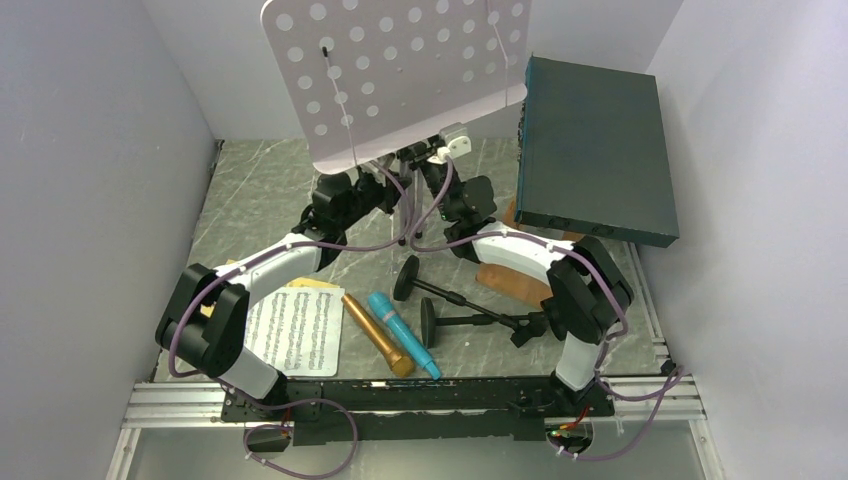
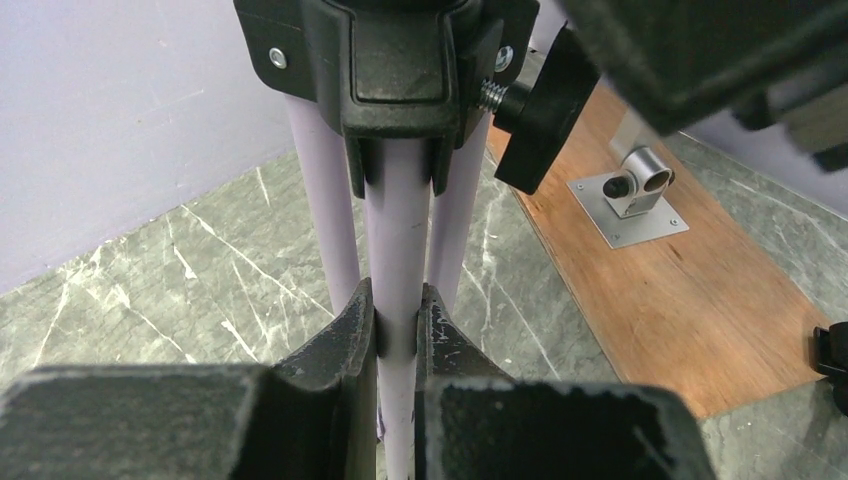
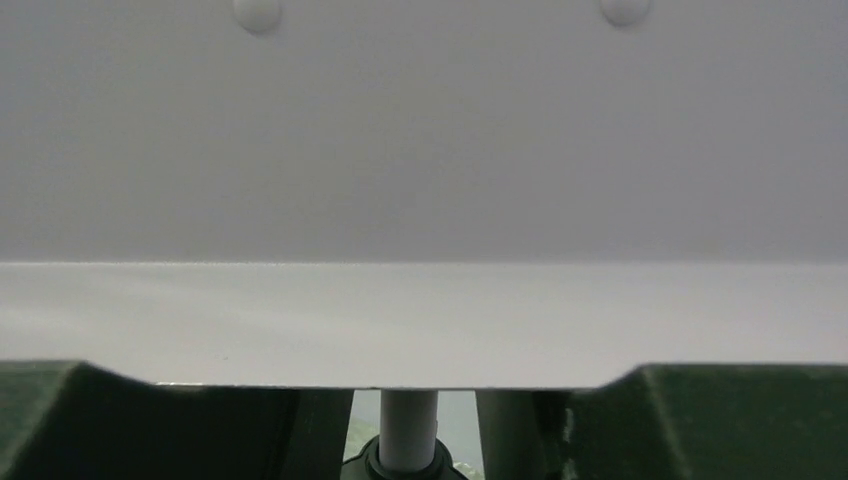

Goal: Set up the instrument practice props

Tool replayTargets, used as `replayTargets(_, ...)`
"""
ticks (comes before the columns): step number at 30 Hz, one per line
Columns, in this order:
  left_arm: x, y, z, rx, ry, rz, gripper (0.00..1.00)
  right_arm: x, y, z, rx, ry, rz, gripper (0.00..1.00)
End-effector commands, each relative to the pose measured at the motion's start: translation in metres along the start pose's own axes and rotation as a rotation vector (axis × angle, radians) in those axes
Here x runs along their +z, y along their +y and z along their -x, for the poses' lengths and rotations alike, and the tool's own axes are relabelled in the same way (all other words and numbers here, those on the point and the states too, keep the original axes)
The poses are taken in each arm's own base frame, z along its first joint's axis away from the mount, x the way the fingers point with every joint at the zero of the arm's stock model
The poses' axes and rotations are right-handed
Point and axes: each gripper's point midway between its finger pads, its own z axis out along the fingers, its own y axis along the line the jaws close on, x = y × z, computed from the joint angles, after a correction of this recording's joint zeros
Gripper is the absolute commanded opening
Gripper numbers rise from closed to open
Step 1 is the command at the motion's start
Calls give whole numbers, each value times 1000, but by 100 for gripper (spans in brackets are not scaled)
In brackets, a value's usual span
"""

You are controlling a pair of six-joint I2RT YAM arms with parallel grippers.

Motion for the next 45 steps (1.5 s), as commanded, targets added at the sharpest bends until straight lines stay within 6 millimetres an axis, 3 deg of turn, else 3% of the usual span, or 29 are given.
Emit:
replayTargets(1,-5,-18,-33,-77,120,-61,0,18,-2,28,-76,-77,-35,39)
replayTargets(6,-5,-19,-31,-97,150,-57,0,27,3,42,-130,-111,-5,0)
replayTargets(16,-26,-8,-30,-176,347,-95,0,62,-1,117,-88,-328,7,0)
replayTargets(20,-43,5,-40,-239,426,-119,0,73,-7,143,-40,-405,21,0)
replayTargets(25,-52,2,-58,-226,444,-142,0,74,-6,177,-15,-512,43,0)
replayTargets(29,-56,11,-62,-182,468,-97,0,71,0,187,-26,-544,75,0)
replayTargets(34,-56,14,-59,-175,446,-80,0,58,2,174,-12,-524,85,0)
replayTargets(39,-46,14,-54,-234,383,-66,24,45,2,155,11,-495,68,0)
replayTargets(45,-34,8,-57,-266,313,-23,57,35,2,151,14,-489,43,0)
